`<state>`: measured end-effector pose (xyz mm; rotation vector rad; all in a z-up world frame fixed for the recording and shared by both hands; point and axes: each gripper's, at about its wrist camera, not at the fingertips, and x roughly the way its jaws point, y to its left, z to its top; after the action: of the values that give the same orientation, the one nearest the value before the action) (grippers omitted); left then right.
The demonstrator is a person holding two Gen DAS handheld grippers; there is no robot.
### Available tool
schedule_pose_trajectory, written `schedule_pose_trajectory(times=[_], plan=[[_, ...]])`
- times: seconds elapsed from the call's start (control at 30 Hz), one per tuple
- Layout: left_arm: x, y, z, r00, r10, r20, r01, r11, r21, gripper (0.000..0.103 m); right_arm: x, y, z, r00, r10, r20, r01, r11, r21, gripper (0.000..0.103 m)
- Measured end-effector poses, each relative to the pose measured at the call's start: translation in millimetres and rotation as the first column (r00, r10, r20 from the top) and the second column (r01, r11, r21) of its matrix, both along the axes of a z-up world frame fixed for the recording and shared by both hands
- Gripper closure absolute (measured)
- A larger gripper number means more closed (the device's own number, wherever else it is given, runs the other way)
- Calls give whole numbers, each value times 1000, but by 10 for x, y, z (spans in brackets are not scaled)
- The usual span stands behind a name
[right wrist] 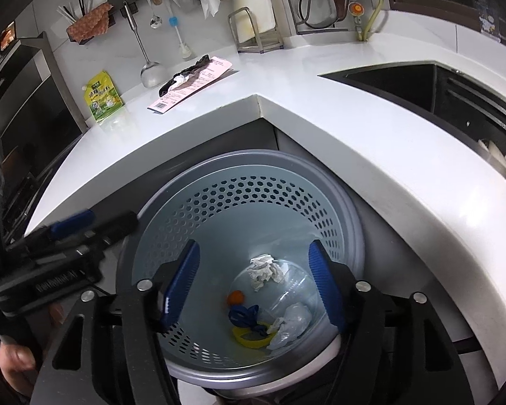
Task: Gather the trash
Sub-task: 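Move both grippers back to the counter and reach the right gripper to the pink sheet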
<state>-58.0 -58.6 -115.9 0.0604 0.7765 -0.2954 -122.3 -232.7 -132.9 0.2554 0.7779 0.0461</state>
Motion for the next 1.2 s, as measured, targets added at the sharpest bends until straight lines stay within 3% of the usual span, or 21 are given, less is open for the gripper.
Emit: schedule_pose_trajectory(times=[0.13, 0.4, 0.67, 0.87, 1.2], plan=[[-29, 72, 88, 997, 22, 68, -23, 1000, 16, 7, -17, -6, 17, 1000, -11, 10, 11, 1000, -8, 33], [54, 231, 187, 994, 43, 99, -44, 999, 13, 7, 14, 28, 107, 999, -30, 33, 32, 998, -61, 27], [192, 499, 367, 989, 76, 126, -72, 997, -31, 6, 205, 106, 173, 999, -25, 20, 26, 998, -51, 27], [414, 714, 535, 985, 104, 138, -98, 994, -48, 6, 482, 224, 280, 1000, -17, 10, 18, 997, -78, 27], [951, 1202, 745, 970, 185, 160, -175, 982, -74, 6, 1283, 571, 595, 999, 21, 41, -17, 995, -99, 27]])
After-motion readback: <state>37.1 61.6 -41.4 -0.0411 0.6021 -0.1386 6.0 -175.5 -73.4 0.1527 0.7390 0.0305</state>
